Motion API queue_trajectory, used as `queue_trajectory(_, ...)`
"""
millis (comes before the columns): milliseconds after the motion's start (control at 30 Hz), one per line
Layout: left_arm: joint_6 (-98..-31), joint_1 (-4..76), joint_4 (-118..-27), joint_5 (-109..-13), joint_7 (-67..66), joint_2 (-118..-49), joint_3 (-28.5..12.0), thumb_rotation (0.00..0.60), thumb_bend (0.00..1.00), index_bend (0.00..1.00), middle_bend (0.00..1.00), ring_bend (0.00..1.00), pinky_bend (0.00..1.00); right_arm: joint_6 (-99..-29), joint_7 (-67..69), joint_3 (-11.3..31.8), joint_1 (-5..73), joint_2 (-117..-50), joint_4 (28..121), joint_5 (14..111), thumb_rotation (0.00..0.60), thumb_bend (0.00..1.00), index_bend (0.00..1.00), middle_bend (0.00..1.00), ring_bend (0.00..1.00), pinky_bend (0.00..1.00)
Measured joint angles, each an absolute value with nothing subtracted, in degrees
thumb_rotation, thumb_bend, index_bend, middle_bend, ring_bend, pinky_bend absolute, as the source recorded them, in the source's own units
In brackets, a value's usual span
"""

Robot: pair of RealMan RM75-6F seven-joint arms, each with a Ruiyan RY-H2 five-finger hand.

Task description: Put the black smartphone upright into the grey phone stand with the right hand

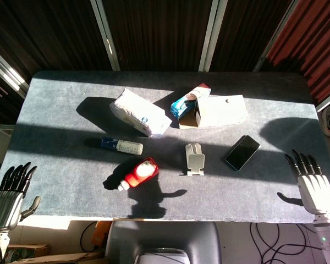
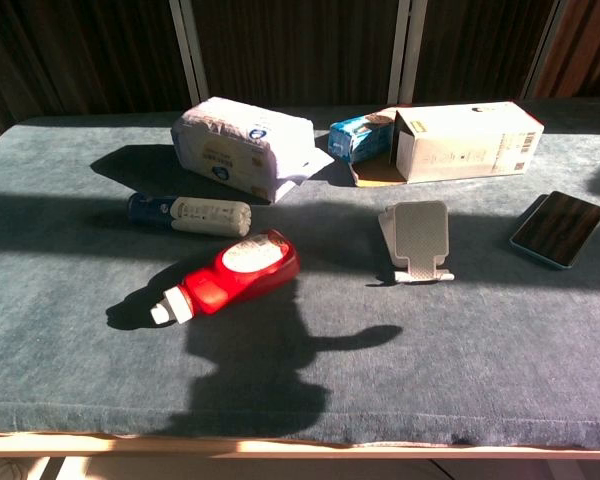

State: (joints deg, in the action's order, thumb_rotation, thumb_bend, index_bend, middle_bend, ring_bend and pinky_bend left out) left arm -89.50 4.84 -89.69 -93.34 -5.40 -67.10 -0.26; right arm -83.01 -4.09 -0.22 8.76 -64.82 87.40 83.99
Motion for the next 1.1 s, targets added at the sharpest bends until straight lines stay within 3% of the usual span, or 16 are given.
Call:
queue_trajectory(333,-88.84,5.30,-89.56,-92.70,-4.74,-67.20,-0.73,0.600,0.36,0.00,0.00,0.00,0.03,-70.09,5.51,2.01,15.28,-65.71,78.03,82.69,0.600,0.22,0.00,0.00,0.00,0.00)
queue_trajectory(600,-88.12,5.56,-89.65,-91.52,-6.35,-67.83,-1.20,0.600,0.36,0.00,0.00,0.00,0.03,-53.87,17.69,2.24,26.19,-72.10,54.92,84.91,0.600,0.22,0.00,0.00,0.00,0.00)
queue_trajectory(767,-86.76,6.09,-89.75,-89.93,-7.75,-68.54,-1.77,0.600,0.36,0.00,0.00,0.00,0.03,-43.38,27.49,-0.33,33.44,-78.79,39.67,88.99,0.600,0.22,0.00,0.00,0.00,0.00)
queue_trajectory(1100,-84.47,7.34,-89.72,-87.15,-10.79,-70.03,-2.97,0.600,0.36,0.00,0.00,0.00,0.03,-34.98,38.97,-8.56,42.91,-87.97,26.41,97.56,0.600,0.23,0.04,0.00,0.00,0.00)
